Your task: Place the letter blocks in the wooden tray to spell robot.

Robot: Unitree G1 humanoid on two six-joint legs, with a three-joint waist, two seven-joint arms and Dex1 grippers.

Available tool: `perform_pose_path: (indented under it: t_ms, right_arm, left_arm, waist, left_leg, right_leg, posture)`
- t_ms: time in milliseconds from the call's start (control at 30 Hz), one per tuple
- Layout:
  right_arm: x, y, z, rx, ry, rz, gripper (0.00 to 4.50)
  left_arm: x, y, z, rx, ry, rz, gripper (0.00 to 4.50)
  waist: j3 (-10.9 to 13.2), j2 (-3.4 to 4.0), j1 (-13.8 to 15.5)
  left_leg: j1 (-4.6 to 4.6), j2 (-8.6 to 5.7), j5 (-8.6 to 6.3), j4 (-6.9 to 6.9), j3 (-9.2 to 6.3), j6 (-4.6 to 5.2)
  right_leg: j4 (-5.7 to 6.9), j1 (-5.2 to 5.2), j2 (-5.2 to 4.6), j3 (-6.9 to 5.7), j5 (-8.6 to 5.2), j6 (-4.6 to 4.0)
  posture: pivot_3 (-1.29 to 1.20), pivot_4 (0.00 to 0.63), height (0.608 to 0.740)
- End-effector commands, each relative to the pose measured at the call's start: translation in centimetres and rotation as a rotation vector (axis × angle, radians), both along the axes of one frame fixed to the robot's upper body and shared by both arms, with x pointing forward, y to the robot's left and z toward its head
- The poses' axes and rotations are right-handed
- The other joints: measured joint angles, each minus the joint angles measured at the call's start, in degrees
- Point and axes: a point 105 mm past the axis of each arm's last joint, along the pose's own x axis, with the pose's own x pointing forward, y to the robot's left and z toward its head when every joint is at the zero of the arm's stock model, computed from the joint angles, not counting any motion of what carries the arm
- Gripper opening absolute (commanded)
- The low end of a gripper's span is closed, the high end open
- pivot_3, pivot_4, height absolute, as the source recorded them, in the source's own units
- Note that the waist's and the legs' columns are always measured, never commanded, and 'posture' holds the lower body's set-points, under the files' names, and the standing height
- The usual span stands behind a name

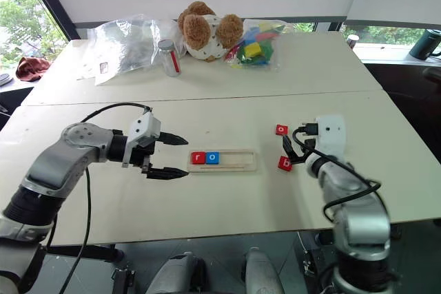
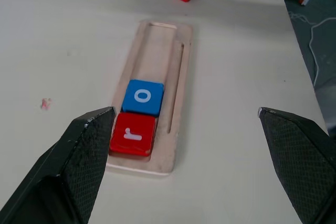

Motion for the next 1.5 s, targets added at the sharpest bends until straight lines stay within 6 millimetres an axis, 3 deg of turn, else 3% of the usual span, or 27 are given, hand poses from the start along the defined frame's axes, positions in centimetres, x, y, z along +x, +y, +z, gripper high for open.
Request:
perform_pose_path:
  t_ms: [33, 300, 500, 833, 933, 1100, 1233, 1400, 1500]
  right_arm:
    - [-0.4, -0.5, -0.3, -0.047, 0.035, 0.355, 4.43]
    - [-1.6, -4.1, -3.6, -0.185, 0.199, 0.632, 4.43]
    - [-1.3, -3.7, -4.9, -0.202, 0.208, 0.698, 4.43]
    - [-0.5, -2.9, -5.6, -0.195, 0.193, 0.727, 4.43]
    - [-0.4, -2.5, -5.6, -0.195, 0.179, 0.742, 3.64]
    - [-0.2, -1.6, -5.5, -0.203, 0.161, 0.772, 1.12]
    - [0.2, -0.5, -4.1, -0.218, 0.142, 0.810, 1.13]
    - [0.6, 4.7, -0.2, -0.212, 0.128, 0.980, 1.13]
    - [1.0, 7.1, 0.3, -0.246, 0.175, 1.059, 1.13]
  left_arm:
    - [-0.6, -0.1, 0.7, 0.020, -0.045, -0.078, 4.50]
    - [-0.2, 0.4, 0.7, 0.037, -0.059, -0.047, 4.50]
    - [-0.4, 0.7, 0.4, 0.037, -0.052, -0.024, 4.50]
    - [-0.5, 1.2, -0.2, 0.057, -0.047, 0.003, 4.50]
    - [-0.6, 1.2, -0.4, 0.061, -0.043, 0.004, 4.50]
    - [-0.3, 1.3, -0.6, 0.068, -0.041, 0.009, 4.50]
    - [-0.1, 2.1, -0.7, 0.086, -0.038, 0.029, 4.50]
    - [0.3, 3.4, -0.8, 0.117, -0.041, 0.070, 4.50]
    - [0.5, 3.6, -0.7, 0.118, -0.047, 0.080, 4.50]
  waist:
    - [0.02, 0.01, 0.38]
    - [0.04, -0.02, 0.16]
    - [0.04, -0.02, 0.22]
    - [0.04, -0.01, 0.43]
    - [0.04, -0.01, 0.35]
    - [0.04, -0.01, 0.34]
    - [0.04, -0.01, 0.34]
    - [0.05, 0.02, -0.09]
    - [0.05, 0.02, 0.21]
  left_leg:
    - [0.00, 0.01, -0.01, 0.03, 0.00, 0.01]
    - [0.04, 0.04, -0.05, 0.10, 0.03, 0.09]
    - [0.05, 0.07, -0.04, 0.12, 0.04, 0.08]
    - [0.04, 0.02, -0.03, 0.12, 0.02, 0.05]
    - [0.05, 0.03, -0.03, 0.12, 0.02, 0.04]
    - [0.05, 0.03, -0.02, 0.13, 0.03, 0.04]
    - [0.05, 0.03, -0.02, 0.12, 0.03, 0.04]
    - [0.04, 0.04, -0.01, 0.12, 0.06, 0.02]
    - [0.04, 0.05, -0.01, 0.10, -0.01, 0.01]
  right_leg:
    - [-0.03, 0.05, 0.01, -0.02, 0.00, 0.00]
    - [-0.10, 0.19, -0.02, 0.04, 0.00, 0.01]
    - [-0.04, 0.16, -0.10, 0.09, 0.00, 0.01]
    - [-0.04, 0.16, -0.23, 0.08, 0.00, 0.01]
    - [-0.03, 0.16, -0.23, 0.08, 0.00, 0.01]
    - [-0.02, 0.15, -0.23, 0.09, 0.00, 0.01]
    - [-0.01, 0.12, -0.23, 0.08, 0.00, 0.01]
    - [0.07, 0.04, -0.22, 0.14, 0.00, 0.01]
    - [0.10, 0.00, -0.21, 0.05, 0.00, 0.00]
  posture:
    - [0.00, 0.150, 0.740]
    - [0.00, 0.150, 0.740]
    - [0.00, 0.150, 0.740]
    - [0.00, 0.150, 0.740]
    - [0.00, 0.150, 0.740]
    - [0.00, 0.150, 0.740]
    - [0.00, 0.150, 0.740]
    - [0.00, 0.150, 0.740]
    - [0.00, 0.150, 0.740]
